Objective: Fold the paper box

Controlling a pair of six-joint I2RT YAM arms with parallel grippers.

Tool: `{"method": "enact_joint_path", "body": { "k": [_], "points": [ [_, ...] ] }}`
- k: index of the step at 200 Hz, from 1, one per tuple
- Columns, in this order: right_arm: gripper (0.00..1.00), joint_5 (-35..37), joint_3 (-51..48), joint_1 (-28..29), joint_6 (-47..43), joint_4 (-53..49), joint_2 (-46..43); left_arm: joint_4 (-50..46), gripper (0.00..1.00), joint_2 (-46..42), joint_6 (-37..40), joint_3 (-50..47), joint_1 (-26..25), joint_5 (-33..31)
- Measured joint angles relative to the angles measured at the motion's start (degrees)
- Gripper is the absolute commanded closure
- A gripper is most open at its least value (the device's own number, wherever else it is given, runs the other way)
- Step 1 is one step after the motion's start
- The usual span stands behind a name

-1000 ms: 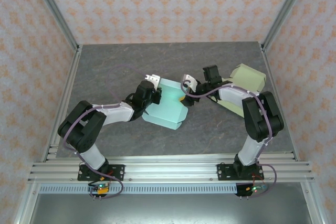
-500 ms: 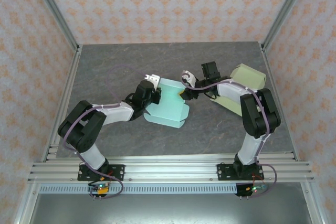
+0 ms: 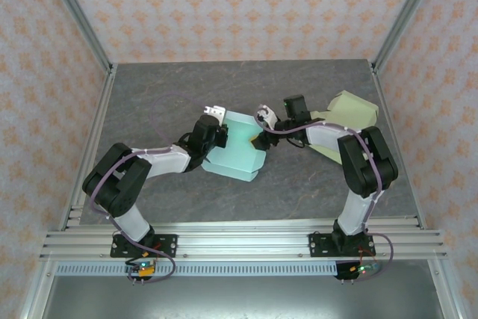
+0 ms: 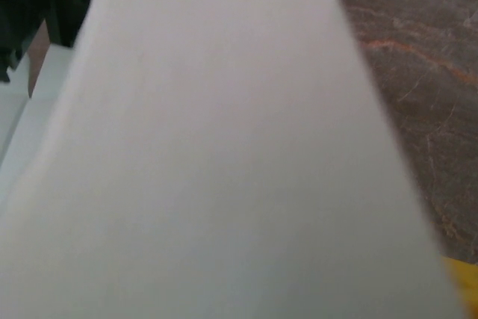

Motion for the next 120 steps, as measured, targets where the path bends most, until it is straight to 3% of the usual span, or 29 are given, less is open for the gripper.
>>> {"method": "enact_joint_path", "body": {
  "k": [39,103,120],
  "points": [
    [0.28,-2.58,-0.22,-2.8,-1.97,-3.17,-0.46,0.2,1.0,0.0,-0.98,0.0,0.87,0.0],
    [0.38,-0.68,-0.85,-1.33,-2.75,-1.92,-0.46,0.35,1.0,-0.17,-1.6,0.0,1.6,0.7],
    [0.48,0.13,-0.85,-0.44,-3.52,-1.79,-0.46,0.63,1.0,-0.28,-1.6,0.0,1.6,1.16]
  ]
}}
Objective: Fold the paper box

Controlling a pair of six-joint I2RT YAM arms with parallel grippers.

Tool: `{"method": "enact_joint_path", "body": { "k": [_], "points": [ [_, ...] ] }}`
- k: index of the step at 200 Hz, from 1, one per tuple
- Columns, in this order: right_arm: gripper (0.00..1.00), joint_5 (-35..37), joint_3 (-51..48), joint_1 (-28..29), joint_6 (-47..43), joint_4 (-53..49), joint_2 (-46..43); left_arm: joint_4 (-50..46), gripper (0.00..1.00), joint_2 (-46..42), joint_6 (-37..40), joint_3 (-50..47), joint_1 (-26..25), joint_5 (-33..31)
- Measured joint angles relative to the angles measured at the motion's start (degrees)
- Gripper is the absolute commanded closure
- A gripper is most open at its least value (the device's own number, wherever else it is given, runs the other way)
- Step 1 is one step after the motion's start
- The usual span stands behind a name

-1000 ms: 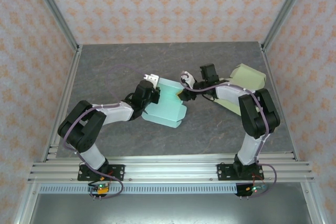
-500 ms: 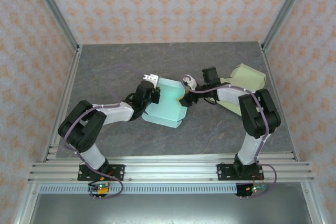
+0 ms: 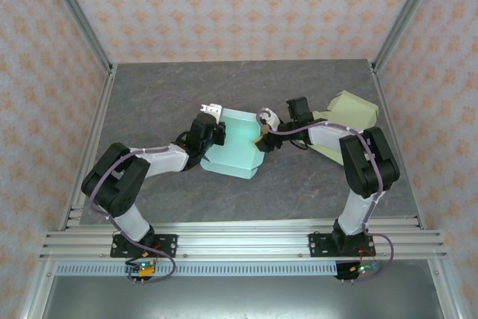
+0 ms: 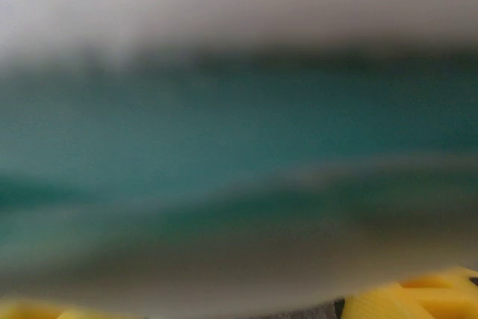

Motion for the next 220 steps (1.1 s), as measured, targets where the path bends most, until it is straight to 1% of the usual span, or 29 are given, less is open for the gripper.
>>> {"method": "enact_joint_path", "body": {
  "k": [10,31,40,61,67,73,79,106,119,150,159,168,189,201,220],
  "points": [
    [0.54,0.22,0.0,0.46,-0.61,0.09,0.0,0.04,1.0,-0.04,0.02,0.0,0.0,0.44],
    [0.56,1.25,0.0,0.59,-1.03,0.46,0.0,0.02,1.0,-0.04,0.0,0.0,0.02,0.79],
    [0.61,1.51,0.0,0.55,-0.72,1.05,0.0,0.02,1.0,-0.04,-0.04,0.0,0.02,0.79],
    [0.61,2.56,-1.86,0.68,3.28,7.08,0.0,0.22,1.0,-0.09,-0.68,0.0,0.28,0.5],
    [0.59,2.78,-2.86,0.79,5.01,9.44,0.0,0.2,1.0,-0.09,-0.9,0.0,0.28,0.22],
    [0.51,2.95,-4.0,0.96,6.82,11.91,0.0,0.15,1.0,-0.09,-1.07,0.0,0.28,-0.07],
    [0.46,3.04,-5.4,1.11,8.9,14.88,0.0,-0.04,1.0,-0.09,-1.31,0.0,0.28,-0.31],
    [0.32,5.14,-10.67,1.22,17.68,26.84,-0.04,-0.85,1.0,-0.09,-3.34,0.02,0.22,-0.94],
    [0.3,5.66,-12.15,1.16,20.76,30.03,-0.57,-2.6,1.0,-0.07,-5.2,0.42,0.24,-2.34],
    [0.29,7.65,-15.65,1.16,28.35,35.23,-5.79,-7.1,1.0,0.72,-12.52,3.04,0.87,-5.7],
    [0.29,9.77,-17.14,1.16,32.24,37.59,-7.96,-8.41,1.0,0.74,-15.37,3.58,1.18,-6.69],
    [0.32,12.33,-18.69,1.18,36.28,39.71,-9.99,-10.36,1.0,0.74,-19.02,4.22,1.53,-7.74],
    [0.34,22.38,-23.28,1.88,49.79,43.78,-15.08,-15.85,1.0,0.74,-28.7,5.99,2.14,-9.64],
    [0.31,28.41,-25.97,3.28,57.13,44.41,-18.16,-18.21,1.0,0.74,-34.05,6.71,2.29,-10.21],
    [0.24,35.85,-27.19,7.56,64.94,41.46,-22.86,-22.05,1.0,0.74,-42.71,7.87,2.49,-10.73]
  ]
}}
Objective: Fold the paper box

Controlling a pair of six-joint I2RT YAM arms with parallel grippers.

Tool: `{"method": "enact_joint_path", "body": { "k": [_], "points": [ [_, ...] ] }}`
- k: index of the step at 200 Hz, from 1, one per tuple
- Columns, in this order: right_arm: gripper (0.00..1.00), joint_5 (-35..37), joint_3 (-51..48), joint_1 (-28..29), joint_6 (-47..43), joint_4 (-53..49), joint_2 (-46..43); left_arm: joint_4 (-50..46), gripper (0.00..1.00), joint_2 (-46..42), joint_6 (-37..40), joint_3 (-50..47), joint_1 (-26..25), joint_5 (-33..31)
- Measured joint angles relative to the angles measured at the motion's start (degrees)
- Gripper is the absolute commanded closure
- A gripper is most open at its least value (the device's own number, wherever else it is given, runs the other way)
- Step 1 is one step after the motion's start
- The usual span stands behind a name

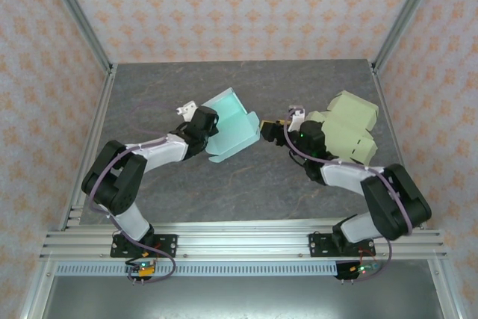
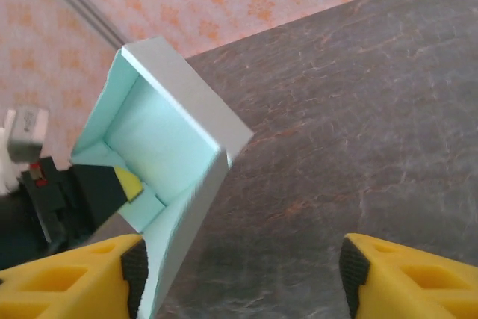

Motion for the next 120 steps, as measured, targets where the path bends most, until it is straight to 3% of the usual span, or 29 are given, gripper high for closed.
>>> {"method": "enact_joint_path", "body": {
  "k": [28,82,102,120],
  "points": [
    [0.21,4.7,1.97,4.55,9.79,-4.35,-4.26,-3.69,1.0,0.0,-9.33,1.86,0.0,0.2],
    [0.23,6.36,8.59,7.26,20.44,-8.83,-0.55,-4.31,1.0,0.22,-18.25,4.44,0.0,2.14],
    [0.3,4.72,12.57,8.7,22.86,-9.22,3.54,-4.48,1.0,0.22,-19.5,4.68,0.0,2.73],
    [0.45,4.13,16.11,10.36,24.41,-10.16,6.84,-4.74,1.0,0.22,-20.44,4.68,0.0,2.78]
  ]
}}
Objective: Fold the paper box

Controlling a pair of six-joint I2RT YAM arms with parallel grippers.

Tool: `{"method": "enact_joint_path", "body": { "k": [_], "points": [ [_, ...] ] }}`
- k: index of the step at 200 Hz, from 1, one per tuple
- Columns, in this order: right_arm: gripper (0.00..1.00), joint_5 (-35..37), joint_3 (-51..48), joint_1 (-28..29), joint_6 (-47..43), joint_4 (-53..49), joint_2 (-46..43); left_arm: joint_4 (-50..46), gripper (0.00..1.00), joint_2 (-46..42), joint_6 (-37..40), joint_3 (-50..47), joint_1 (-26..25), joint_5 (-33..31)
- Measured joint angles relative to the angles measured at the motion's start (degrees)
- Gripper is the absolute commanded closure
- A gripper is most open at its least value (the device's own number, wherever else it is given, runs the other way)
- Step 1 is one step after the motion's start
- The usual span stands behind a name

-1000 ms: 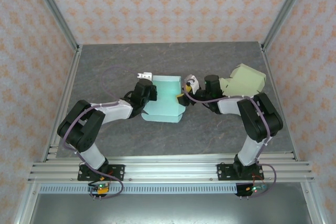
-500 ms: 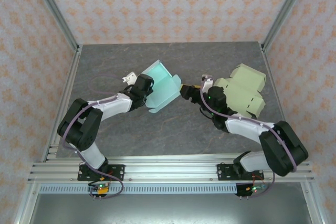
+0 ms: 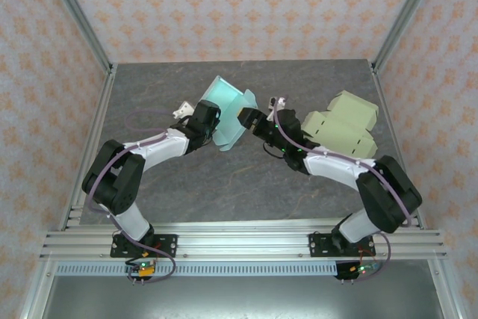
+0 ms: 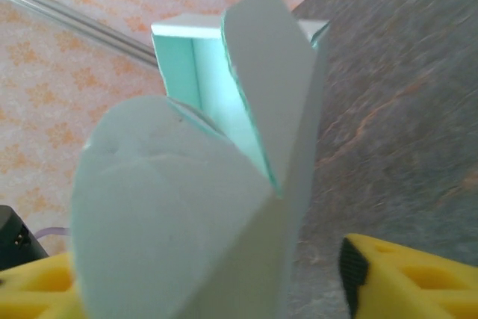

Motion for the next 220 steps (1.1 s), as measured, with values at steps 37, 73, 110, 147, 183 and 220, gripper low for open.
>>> {"method": "enact_joint_path", "body": {
  "k": [37,73,110,147,183,220],
  "points": [
    [0.85,2.14,2.95,1.97,2.25,-2.16,3.82,0.02,1.0,-0.02,-2.08,-0.11,0.0,0.28],
    [0.99,3.43,3.43,1.7,1.51,-4.63,6.08,0.0,0.47,-0.17,-2.82,-0.79,1.03,0.24],
    [1.0,5.05,10.99,1.53,-13.03,-15.19,6.12,4.11,0.1,-4.33,-2.49,-4.46,0.35,4.74],
    [0.97,2.29,20.55,-2.54,-37.94,-30.45,6.03,3.82,0.06,-14.27,2.93,-6.99,0.37,7.43],
    [0.98,0.96,25.64,-9.29,-61.42,-46.05,3.72,-0.22,0.05,-25.59,10.05,-9.46,1.2,7.41],
    [0.95,1.22,32.15,-10.32,-88.04,-61.37,2.69,-1.86,0.05,-29.24,22.77,-9.55,3.98,8.52]
  ]
}}
